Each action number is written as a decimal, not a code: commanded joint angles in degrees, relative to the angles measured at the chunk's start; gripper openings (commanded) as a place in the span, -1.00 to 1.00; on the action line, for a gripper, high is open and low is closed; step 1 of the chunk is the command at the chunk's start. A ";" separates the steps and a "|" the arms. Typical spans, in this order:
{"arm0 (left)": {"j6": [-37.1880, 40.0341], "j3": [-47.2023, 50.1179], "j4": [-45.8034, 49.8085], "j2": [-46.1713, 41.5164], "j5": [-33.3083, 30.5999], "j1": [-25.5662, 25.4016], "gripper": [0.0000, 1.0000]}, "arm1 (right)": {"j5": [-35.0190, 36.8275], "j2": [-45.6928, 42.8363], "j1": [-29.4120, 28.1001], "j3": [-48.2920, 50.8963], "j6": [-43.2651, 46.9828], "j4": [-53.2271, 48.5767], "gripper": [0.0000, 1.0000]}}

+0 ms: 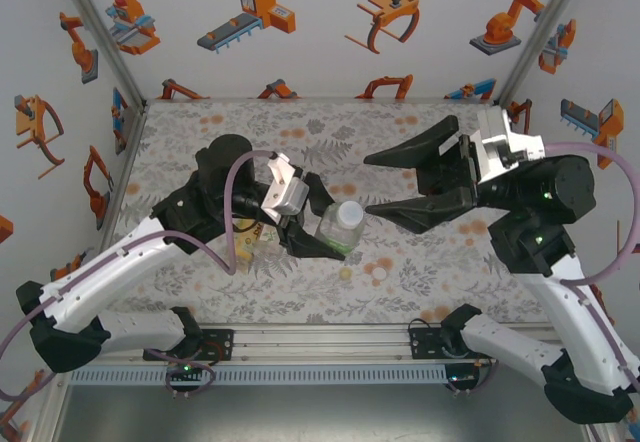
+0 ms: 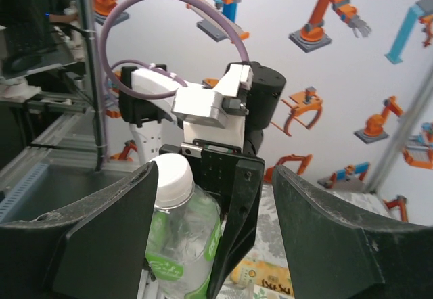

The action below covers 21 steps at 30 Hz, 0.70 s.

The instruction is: Screw on the bottle caps

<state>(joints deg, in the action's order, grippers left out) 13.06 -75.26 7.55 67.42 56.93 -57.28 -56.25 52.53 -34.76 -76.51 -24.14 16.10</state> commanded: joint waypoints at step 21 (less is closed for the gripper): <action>-5.22 -2.18 -4.23 1.80 5.19 1.20 -1.00 | -8.00 3.54 -4.43 2.80 -8.93 9.58 0.09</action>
<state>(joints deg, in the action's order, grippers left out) 9.61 -75.42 6.13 68.75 60.07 -56.47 -63.51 56.25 -38.57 -74.13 -33.82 24.73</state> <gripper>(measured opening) 0.512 0.558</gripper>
